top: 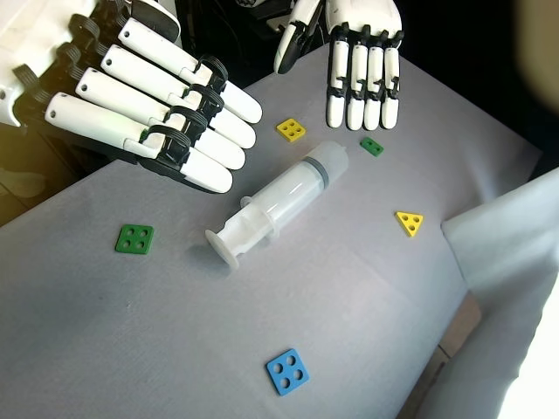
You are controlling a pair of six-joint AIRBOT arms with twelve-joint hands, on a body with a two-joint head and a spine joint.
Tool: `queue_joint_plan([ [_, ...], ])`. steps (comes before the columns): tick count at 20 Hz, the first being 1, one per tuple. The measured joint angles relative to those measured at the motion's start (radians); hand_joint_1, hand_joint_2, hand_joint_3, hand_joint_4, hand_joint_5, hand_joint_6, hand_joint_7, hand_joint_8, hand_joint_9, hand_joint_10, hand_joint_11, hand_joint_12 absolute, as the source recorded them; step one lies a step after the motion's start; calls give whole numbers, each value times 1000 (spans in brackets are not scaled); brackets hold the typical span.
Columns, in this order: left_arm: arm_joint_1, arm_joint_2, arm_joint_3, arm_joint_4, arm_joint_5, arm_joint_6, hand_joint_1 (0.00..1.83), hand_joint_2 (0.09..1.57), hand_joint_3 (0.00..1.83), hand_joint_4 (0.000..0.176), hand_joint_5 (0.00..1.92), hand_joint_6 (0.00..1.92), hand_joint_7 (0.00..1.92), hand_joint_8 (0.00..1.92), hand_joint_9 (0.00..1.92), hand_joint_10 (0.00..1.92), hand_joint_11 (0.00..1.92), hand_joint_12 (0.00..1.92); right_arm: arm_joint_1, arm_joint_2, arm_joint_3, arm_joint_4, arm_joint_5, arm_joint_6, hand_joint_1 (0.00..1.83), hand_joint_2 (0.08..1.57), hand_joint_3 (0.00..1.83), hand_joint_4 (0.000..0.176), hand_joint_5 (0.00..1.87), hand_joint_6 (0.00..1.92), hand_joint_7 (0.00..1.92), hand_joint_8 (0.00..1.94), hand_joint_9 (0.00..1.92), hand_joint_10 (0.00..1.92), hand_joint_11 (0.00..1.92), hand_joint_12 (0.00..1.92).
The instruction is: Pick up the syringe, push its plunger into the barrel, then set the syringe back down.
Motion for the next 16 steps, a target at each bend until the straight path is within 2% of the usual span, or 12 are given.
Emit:
queue_joint_plan([
  [2, 2, -56, 1, -122, -2, 117, 0, 1263, 0, 0, 238, 0, 205, 2, 163, 3, 79, 97, -2, 1, 0, 1, -2, 0, 0, 1214, 0, 0, 145, 4, 116, 2, 94, 1, 0, 149],
  [4, 16, -112, 17, -165, -31, 169, 0, 1261, 0, 0, 222, 0, 195, 0, 159, 1, 77, 98, -2, 0, -1, 2, -3, 0, 0, 1213, 0, 0, 148, 4, 115, 2, 90, 3, 0, 126],
  [5, 28, -132, 21, -192, -49, 177, 75, 1219, 0, 0, 174, 1, 149, 1, 129, 1, 71, 98, -2, 1, -5, 2, -3, 0, 0, 1215, 0, 0, 157, 5, 124, 3, 98, 5, 0, 160],
  [7, 42, -162, 27, -246, -73, 224, 341, 1127, 0, 0, 92, 2, 78, 1, 74, 1, 42, 101, -2, 1, -5, 2, 0, 0, 0, 1214, 0, 0, 165, 5, 139, 4, 116, 8, 0, 232],
  [9, 57, -186, 35, -292, -102, 262, 525, 1085, 0, 0, 48, 2, 38, 1, 30, 1, 5, 91, -2, 5, -5, 2, -2, 0, 0, 1218, 1, 0, 160, 1, 131, 1, 107, 3, 0, 190],
  [10, 68, -205, 42, -322, -123, 286, 602, 1053, 0, 0, 9, 0, 7, 0, 5, 0, 0, 17, -2, 6, -5, 2, -4, 0, 0, 1216, 0, 0, 164, 3, 135, 2, 109, 3, 0, 183],
  [11, 77, -222, 48, -336, -139, 296, 618, 1045, 0, 0, 1, 0, 1, 0, 0, 0, 0, 3, -2, 8, -5, 2, -5, 0, 0, 1215, 0, 0, 165, 3, 135, 3, 109, 4, 0, 182],
  [14, 90, -275, 69, -369, -159, 333, 855, 887, 0, 0, 26, 3, 10, 1, 9, 1, 43, 23, -3, 9, -5, 3, -27, 0, 0, 1211, 0, 0, 160, 3, 133, 3, 107, 4, 0, 199],
  [16, 92, -295, 76, -418, -162, 387, 1082, 878, 0, 0, 91, 23, 55, 15, 37, 10, 75, 39, -3, 9, -5, 3, -34, 0, 0, 1209, 0, 0, 154, 1, 130, 0, 105, 2, 0, 185],
])
